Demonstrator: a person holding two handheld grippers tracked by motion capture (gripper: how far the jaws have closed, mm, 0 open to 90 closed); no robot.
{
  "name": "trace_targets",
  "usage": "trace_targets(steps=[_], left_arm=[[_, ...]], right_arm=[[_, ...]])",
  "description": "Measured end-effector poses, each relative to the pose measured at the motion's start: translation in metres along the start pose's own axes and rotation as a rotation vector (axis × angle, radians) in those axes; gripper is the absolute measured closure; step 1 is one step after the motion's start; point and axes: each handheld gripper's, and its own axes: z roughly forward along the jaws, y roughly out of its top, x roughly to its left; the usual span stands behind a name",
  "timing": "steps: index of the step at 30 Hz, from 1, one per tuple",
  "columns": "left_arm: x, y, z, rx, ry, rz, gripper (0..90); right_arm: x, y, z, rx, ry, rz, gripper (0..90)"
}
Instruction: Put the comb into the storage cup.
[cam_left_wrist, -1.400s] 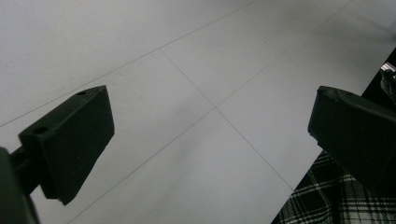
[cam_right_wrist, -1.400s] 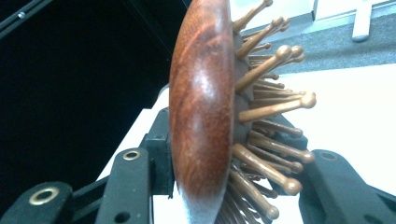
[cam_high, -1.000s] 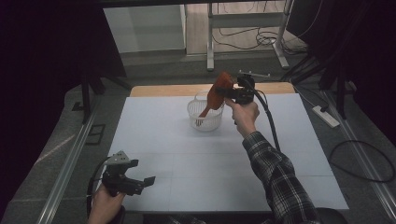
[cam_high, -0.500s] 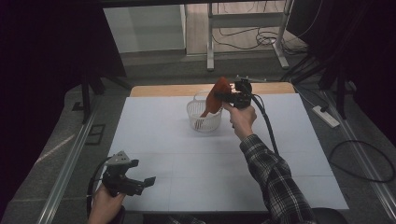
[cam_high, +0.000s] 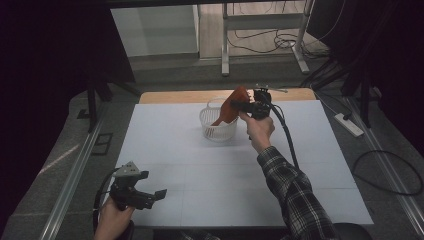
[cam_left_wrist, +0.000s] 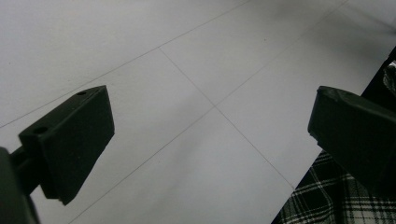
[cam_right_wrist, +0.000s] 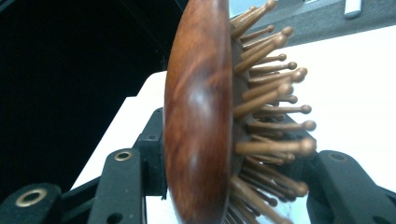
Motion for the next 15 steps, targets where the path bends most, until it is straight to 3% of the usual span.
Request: trace_targets(steps=[15], left_arm=[[-0.0003, 0.0003, 0.0005, 0.004, 0.003, 0.004, 1.5]], right_arm=[[-0.0028, -0.0013, -0.0004, -0.003, -0.022, -0.015, 38.7]])
